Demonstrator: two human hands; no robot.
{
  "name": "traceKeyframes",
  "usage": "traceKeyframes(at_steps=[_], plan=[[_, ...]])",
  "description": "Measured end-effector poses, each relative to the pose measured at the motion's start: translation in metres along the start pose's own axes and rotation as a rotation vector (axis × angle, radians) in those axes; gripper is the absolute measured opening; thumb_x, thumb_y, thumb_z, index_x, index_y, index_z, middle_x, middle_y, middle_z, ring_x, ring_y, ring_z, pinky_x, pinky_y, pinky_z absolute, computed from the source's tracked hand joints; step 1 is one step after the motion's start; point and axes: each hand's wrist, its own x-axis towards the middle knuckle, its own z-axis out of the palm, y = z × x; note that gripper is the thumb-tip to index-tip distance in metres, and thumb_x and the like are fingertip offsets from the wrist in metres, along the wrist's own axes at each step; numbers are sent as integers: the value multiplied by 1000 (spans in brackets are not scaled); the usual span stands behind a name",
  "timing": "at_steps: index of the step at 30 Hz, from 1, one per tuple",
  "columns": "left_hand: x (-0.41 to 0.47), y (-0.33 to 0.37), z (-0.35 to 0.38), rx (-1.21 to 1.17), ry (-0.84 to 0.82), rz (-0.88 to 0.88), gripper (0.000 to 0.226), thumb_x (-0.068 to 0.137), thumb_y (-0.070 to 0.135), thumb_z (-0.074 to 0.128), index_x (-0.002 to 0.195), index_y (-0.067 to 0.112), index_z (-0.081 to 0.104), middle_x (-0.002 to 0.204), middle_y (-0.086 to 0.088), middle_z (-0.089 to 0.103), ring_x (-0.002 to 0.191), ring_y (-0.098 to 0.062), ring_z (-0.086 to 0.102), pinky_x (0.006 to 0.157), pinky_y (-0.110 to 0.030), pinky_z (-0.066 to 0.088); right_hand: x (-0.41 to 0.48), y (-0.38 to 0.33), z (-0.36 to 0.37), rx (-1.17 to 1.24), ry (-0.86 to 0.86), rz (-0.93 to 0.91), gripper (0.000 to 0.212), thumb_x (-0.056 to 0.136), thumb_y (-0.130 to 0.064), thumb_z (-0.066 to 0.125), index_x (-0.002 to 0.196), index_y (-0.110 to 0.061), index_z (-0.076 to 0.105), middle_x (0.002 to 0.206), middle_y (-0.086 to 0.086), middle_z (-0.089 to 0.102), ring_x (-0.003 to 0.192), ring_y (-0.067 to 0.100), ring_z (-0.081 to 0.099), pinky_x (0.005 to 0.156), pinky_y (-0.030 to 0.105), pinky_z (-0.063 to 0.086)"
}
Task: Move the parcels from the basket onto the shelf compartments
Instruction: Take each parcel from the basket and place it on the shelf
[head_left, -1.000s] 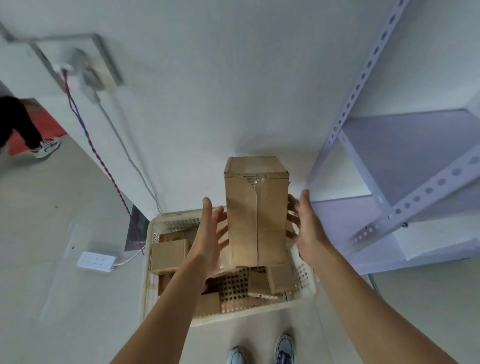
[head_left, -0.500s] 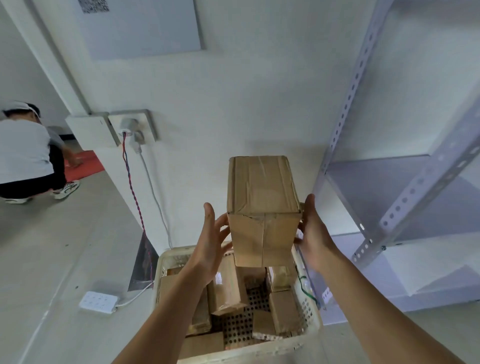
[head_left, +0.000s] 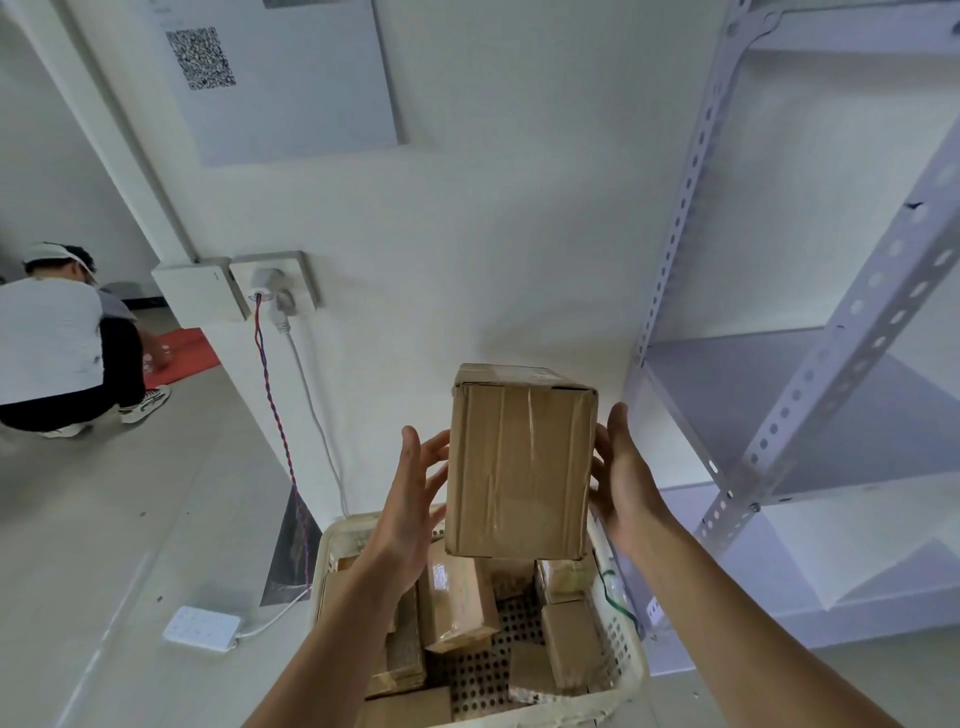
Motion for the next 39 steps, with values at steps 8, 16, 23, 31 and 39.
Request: traceKeyframes(at_steps=[8, 16, 23, 31, 39], plan=[[2, 3, 2, -2, -54, -16, 96, 80, 97, 31, 153, 39, 56, 154, 12, 59, 152, -13, 43, 130, -55, 21, -12, -12, 9, 5, -48, 18, 80, 90, -86, 31, 122, -28, 77, 122, 9, 77, 119, 28, 71, 110, 49, 50], [1, 8, 6, -2, -48, 19, 82, 87, 94, 31, 149, 46, 57, 152, 16, 61, 150, -14, 45, 128, -61, 23, -17, -18, 13, 70, -49, -23, 75, 94, -77, 34, 133, -24, 70, 126, 10, 75, 122, 32, 69, 110, 58, 50], [0, 9, 4, 16, -48, 47, 77, 86, 91, 30, 146, 52, 59, 155, 22, 55, 151, -9, 42, 129, -62, 20, -19, -19, 21, 11, -22, -41, 75, 88, -80, 33, 129, -29, 69, 122, 4, 78, 122, 28, 69, 109, 56, 51], [-3, 10, 2, 9, -61, 78, 71, 96, 83, 32, 155, 47, 48, 154, 20, 56, 148, -8, 46, 125, -51, 33, -26, -18, 31, 35, -24, -70, 78, 87, -78, 34, 142, -31, 61, 131, 1, 74, 128, 24, 65, 114, 52, 47], [-15, 5, 8, 42, -117, 119, 83, 89, 89, 29, 160, 47, 40, 161, 18, 51, 153, -11, 41, 128, -51, 28, -45, -15, 34, 91, -49, -89, 81, 87, -80, 32, 143, -28, 60, 131, 5, 74, 127, 29, 67, 109, 53, 51]])
